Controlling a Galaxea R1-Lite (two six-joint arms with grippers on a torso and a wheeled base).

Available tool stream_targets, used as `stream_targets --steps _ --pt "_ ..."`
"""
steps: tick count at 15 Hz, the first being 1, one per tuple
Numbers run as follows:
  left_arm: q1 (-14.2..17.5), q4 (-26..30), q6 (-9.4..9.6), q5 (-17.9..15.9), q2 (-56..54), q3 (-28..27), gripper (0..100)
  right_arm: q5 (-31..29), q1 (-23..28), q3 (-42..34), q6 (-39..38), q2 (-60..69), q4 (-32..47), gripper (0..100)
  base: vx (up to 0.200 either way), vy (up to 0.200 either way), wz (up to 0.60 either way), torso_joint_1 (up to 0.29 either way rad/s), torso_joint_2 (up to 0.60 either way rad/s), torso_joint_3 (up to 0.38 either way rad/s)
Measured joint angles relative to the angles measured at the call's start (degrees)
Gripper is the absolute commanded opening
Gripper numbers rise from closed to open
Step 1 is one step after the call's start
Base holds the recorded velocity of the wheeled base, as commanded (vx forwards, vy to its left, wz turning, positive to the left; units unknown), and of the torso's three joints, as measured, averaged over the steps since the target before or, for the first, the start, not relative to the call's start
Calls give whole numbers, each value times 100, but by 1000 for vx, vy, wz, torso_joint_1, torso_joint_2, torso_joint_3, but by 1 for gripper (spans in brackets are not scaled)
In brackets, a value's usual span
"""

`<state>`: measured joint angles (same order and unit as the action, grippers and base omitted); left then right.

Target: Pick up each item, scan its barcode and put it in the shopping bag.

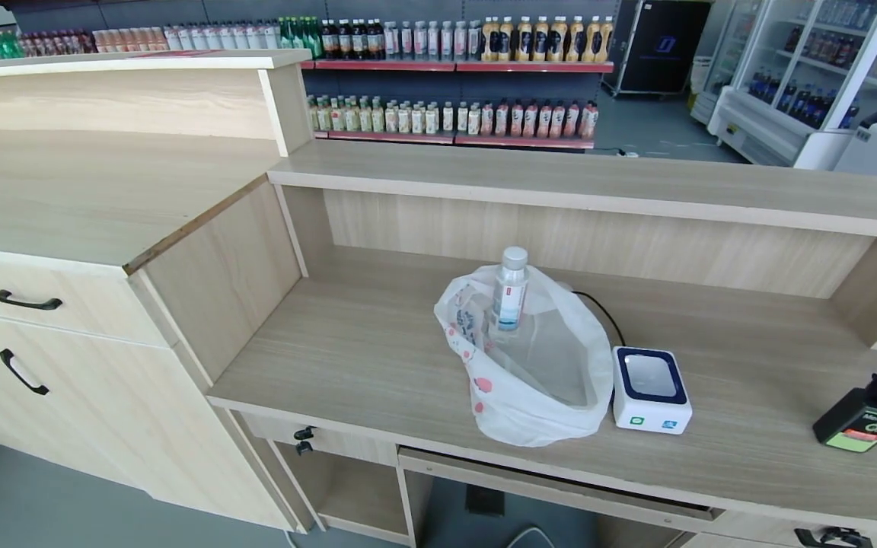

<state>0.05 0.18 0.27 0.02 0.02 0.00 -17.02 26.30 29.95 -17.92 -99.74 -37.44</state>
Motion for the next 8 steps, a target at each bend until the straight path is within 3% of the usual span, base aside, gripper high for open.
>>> stream_targets --steps 8 --pt "5 0 0 0 0 0 100 -50 -404 201 -22 -808 -641 100 0 0 0 0 0 0"
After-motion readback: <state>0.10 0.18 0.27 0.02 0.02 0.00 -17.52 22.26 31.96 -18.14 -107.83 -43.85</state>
